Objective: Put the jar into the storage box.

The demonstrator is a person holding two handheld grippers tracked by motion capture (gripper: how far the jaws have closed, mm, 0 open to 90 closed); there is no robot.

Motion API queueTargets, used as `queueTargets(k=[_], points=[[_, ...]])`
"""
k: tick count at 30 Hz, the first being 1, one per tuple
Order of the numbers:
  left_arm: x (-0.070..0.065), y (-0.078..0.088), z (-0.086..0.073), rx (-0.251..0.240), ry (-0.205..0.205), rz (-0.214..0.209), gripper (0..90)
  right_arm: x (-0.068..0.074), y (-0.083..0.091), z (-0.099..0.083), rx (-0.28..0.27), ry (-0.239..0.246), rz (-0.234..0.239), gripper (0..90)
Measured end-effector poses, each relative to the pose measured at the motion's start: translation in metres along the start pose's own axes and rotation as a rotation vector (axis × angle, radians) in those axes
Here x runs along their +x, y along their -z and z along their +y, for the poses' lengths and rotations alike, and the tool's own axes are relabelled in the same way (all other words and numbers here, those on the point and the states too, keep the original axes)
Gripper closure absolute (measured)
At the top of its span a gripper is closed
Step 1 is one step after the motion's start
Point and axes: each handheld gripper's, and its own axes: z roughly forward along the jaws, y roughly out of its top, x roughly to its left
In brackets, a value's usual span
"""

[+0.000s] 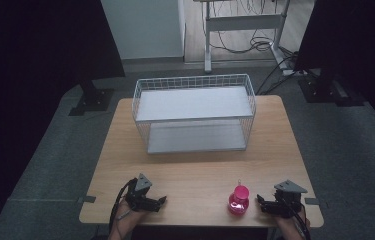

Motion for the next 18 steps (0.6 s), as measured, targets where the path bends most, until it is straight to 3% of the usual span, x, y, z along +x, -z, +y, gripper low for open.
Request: queueTargets(k=[18], points=[[0.0002, 0.0005, -0.0006, -0.002, 0.0, 0.0, 3.1, 0.0002, 0.0, 0.0004, 0.006, 0.001, 0.001, 2.8]])
